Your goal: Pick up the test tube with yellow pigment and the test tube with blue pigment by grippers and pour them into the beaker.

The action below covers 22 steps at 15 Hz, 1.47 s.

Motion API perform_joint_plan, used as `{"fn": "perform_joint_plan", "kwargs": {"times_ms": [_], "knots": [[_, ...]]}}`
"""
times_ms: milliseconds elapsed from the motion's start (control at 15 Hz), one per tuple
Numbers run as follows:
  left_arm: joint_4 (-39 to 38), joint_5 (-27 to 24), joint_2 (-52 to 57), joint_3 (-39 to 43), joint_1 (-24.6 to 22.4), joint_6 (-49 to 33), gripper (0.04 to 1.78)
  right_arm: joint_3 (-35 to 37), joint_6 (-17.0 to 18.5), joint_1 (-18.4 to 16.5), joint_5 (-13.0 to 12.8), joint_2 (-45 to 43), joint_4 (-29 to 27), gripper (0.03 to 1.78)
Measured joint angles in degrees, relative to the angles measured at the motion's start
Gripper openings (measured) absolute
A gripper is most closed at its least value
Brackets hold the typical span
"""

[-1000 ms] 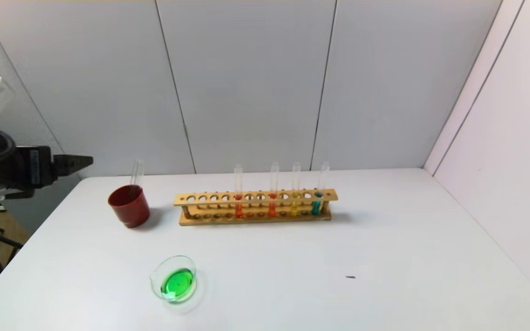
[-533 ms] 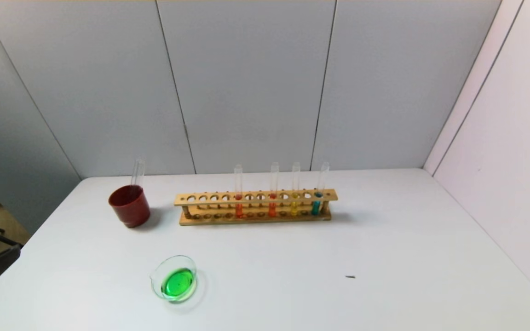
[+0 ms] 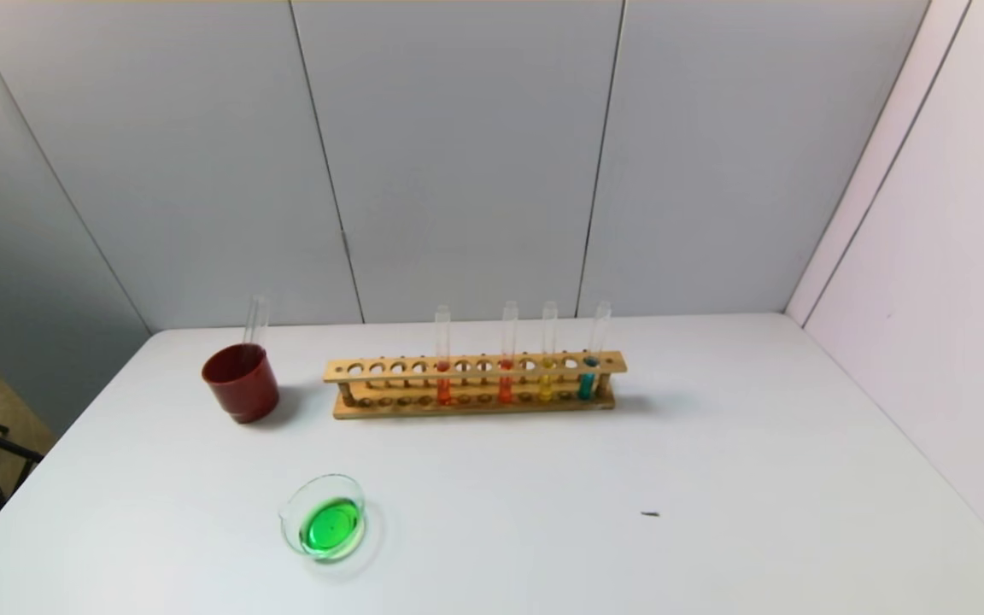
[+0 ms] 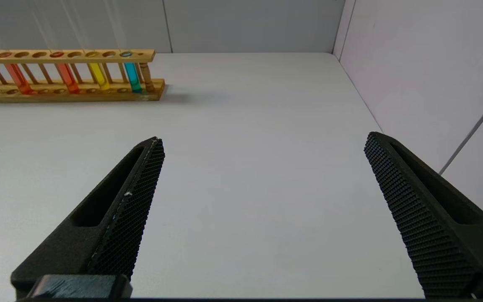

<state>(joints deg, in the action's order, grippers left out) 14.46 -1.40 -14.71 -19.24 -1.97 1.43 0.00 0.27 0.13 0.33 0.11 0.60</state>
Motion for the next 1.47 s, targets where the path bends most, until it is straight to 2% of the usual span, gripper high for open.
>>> {"fn": "perform_joint_plan", "kwargs": {"times_ms": [400,667,867,1067,1467], "knots": [[-1.56,4.10,12.11,10.36,1.62,3.32,1.75,0.00,0.00,0.00,0.00,0.00,-0.02,1.74],[-8.35,-0.44,14.12,16.40,1.97,3.75,1.75,0.00,0.02,0.00,0.00,0.00,-0.02,1.74],[-9.29,-0.50,14.71,17.31,1.97,2.95,1.75,0.00,0.00,0.02,0.00,0.00,0.00,1.74],[-9.58,1.61,14.82,17.57,1.93,-2.57,1.75,0.00,0.00,0.02,0.00,0.00,0.00,1.74],[-14.48,1.33,14.81,19.02,1.90,-2.44,1.75,0.00,0.09,0.02,-0.02,0.00,-0.02,1.74]]}}
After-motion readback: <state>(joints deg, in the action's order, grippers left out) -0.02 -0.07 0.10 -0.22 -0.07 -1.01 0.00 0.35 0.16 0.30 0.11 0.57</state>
